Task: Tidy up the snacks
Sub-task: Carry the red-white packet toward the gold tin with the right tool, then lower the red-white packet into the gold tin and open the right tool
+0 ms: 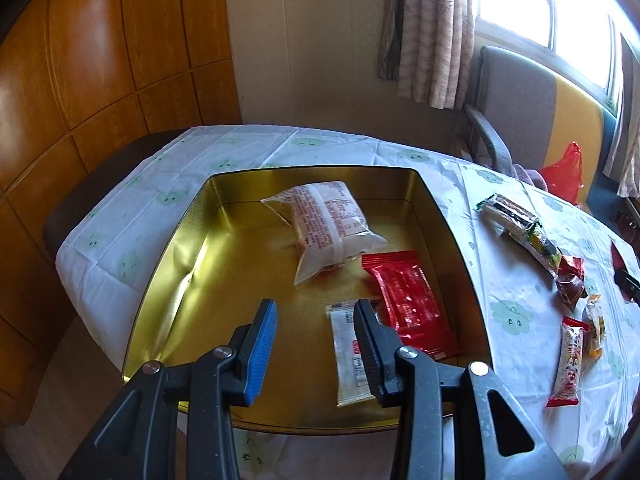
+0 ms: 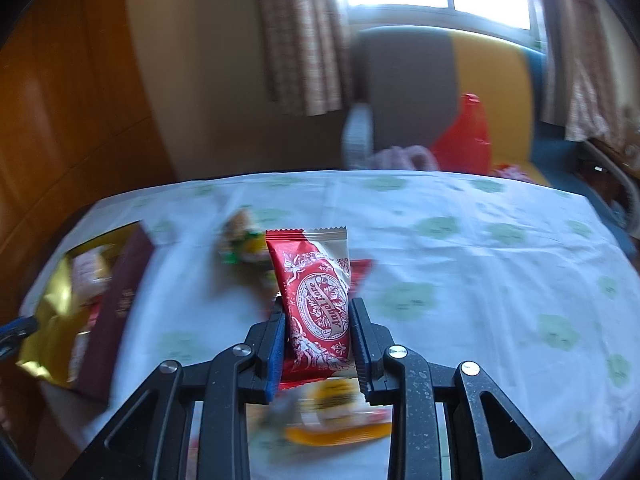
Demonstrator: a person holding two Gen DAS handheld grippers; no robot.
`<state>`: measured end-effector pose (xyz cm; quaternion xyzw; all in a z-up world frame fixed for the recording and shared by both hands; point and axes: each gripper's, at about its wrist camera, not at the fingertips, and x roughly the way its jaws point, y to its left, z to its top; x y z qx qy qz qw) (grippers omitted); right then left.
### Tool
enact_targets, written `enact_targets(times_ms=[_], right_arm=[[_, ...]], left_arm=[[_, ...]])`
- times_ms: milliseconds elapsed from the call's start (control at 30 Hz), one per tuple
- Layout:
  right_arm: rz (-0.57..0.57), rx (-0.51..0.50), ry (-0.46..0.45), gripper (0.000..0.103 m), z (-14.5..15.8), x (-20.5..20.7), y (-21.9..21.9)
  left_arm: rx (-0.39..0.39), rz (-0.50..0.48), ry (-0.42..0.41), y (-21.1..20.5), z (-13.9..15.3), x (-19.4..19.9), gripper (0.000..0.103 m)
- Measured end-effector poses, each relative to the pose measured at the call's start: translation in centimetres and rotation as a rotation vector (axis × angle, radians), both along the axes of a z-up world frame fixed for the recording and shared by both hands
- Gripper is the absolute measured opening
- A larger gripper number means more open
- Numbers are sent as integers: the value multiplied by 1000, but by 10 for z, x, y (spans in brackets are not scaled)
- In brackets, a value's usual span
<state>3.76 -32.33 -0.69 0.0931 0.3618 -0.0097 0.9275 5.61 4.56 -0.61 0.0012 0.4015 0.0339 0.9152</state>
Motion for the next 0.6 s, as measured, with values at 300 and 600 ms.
enact_targets(times_ms=[300, 600], right_arm=[[325, 149, 36, 30, 6, 24, 127], [497, 167, 111, 33, -9, 46, 216]], left_arm=[[0, 47, -9, 20, 0, -3, 40], [-8, 99, 4, 43, -8, -6, 40]])
